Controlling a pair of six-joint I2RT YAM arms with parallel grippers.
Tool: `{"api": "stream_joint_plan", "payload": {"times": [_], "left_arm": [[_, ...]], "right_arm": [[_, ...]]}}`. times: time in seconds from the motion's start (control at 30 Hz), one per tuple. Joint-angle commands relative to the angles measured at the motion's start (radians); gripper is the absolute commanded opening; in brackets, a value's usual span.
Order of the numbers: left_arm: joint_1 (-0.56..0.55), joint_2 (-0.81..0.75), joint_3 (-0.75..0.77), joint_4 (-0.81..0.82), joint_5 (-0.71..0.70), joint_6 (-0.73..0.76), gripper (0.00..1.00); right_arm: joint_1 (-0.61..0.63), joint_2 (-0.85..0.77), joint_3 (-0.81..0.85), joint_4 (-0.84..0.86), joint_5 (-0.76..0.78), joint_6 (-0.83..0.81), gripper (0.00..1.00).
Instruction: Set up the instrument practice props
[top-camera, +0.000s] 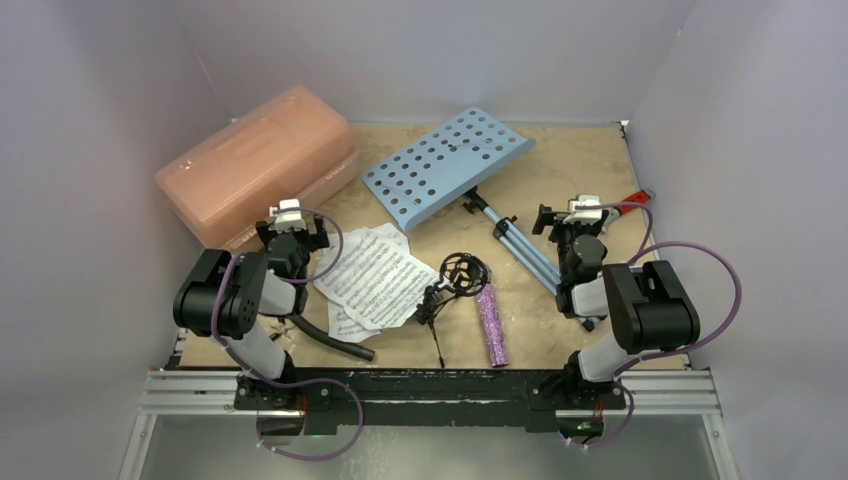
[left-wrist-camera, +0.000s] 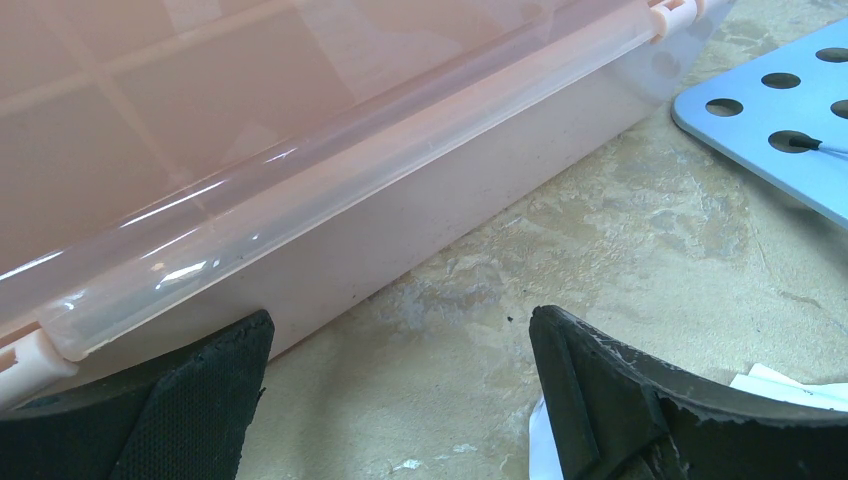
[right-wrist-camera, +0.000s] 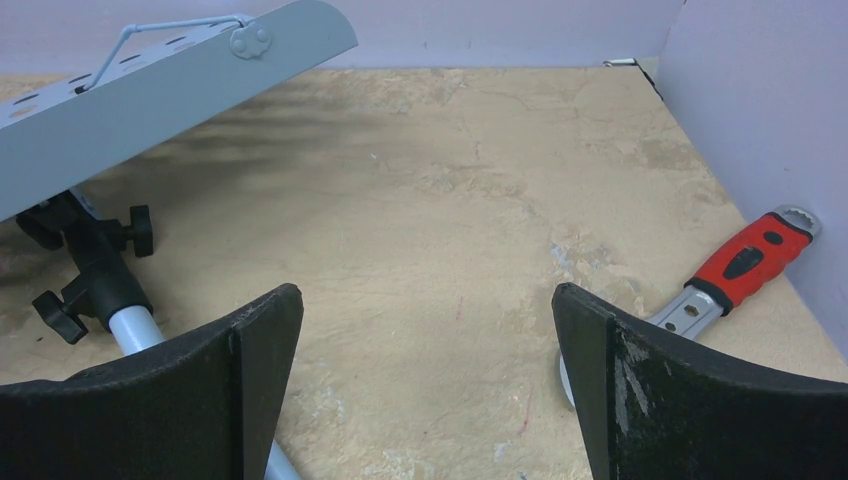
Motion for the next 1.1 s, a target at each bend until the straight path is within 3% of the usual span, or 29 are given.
{"api": "stream_joint_plan", "payload": {"times": [0.0,0.57,0.7,0.73,0.8,0.9,1.07], "left_arm": [[0.010,-0.006,0.001,0.020,0.000,0.011,1.00],[0.010,-0.005,0.003,0.018,0.001,0.014,1.00],[0.009,-0.018,0.018,-0.012,0.082,0.048,1.00],[0.010,-0.060,0.043,-0.080,0.150,0.072,0.99],[0.009,-0.122,0.157,-0.373,0.279,0.129,1.00],[0.007,-0.116,0.353,-0.793,0.448,0.172,1.00],[-0.010,-0.195,0.396,-0.976,0.585,0.214,1.00]], "right_arm": [[0.002,-0.005,0.000,0.031,-0.012,-0.013,0.98],[0.002,-0.003,0.000,0.034,-0.012,-0.013,0.98],[0.002,-0.004,0.004,0.019,-0.018,-0.010,0.98],[0.002,-0.006,-0.003,0.035,-0.013,-0.017,0.98],[0.002,-0.021,0.000,0.046,0.025,-0.023,0.98],[0.003,-0.082,0.052,-0.086,0.035,-0.024,0.98],[0.004,-0.178,0.165,-0.337,0.091,0.017,0.98]]}}
